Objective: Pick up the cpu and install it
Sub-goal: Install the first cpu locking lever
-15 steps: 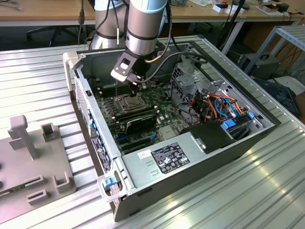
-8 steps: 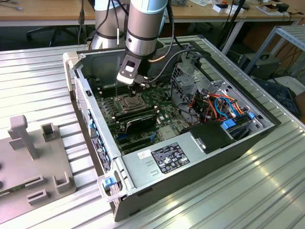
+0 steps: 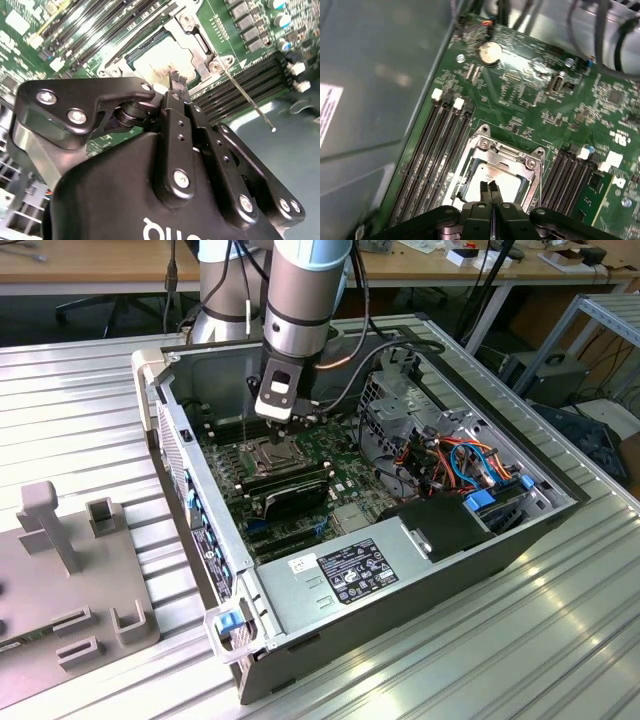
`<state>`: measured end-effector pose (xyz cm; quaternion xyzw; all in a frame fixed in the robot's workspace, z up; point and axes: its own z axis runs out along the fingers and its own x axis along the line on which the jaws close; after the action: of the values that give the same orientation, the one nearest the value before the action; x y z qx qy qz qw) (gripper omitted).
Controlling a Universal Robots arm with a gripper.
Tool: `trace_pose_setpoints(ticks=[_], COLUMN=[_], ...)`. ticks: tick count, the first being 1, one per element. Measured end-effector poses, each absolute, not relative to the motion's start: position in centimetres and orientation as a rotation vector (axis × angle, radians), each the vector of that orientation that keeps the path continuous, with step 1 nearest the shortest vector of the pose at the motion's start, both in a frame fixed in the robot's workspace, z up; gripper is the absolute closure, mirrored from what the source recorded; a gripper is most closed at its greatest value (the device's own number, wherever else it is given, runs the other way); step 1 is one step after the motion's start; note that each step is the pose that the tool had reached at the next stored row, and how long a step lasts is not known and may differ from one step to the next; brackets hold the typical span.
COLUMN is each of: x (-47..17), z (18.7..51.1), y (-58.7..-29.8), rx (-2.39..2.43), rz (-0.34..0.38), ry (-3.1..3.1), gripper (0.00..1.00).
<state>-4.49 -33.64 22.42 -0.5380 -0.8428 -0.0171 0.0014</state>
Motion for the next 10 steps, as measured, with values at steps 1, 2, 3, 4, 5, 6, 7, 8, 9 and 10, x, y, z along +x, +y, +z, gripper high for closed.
trace_pose_setpoints(ticks=[1,2,3,4,5,6,7,8,9,10], x=[-4.49,-4.48,-4.49,-4.49,-4.49,-4.48,-4.49,-4.48,-4.48,-4.48], z=[22.41,22.39,22.37,22.34,22.33,22.3,22.27,22.25,22.24,22.22], y=[-33.64,-33.64,-33.64,-33.64,-33.64,-33.64,-33.64,-33.64,-33.64,-33.64], rx=[-1.654,-1.629,-1.581,-1.531,-1.501,-1.457,-1.41,-1.38,-1.355,-1.317], rz=[-0.054,-0.054,-0.053,-0.053,-0.053,-0.053,-0.053,-0.053,-0.053,-0.053], ry=[-2.667,-2.681,-2.71,-2.737,-2.753,-2.777,-2.8,-2.814,-2.826,-2.844], gripper=[0.89,0.89,0.89,0.89,0.89,0.89,0.89,0.89,0.89,0.89])
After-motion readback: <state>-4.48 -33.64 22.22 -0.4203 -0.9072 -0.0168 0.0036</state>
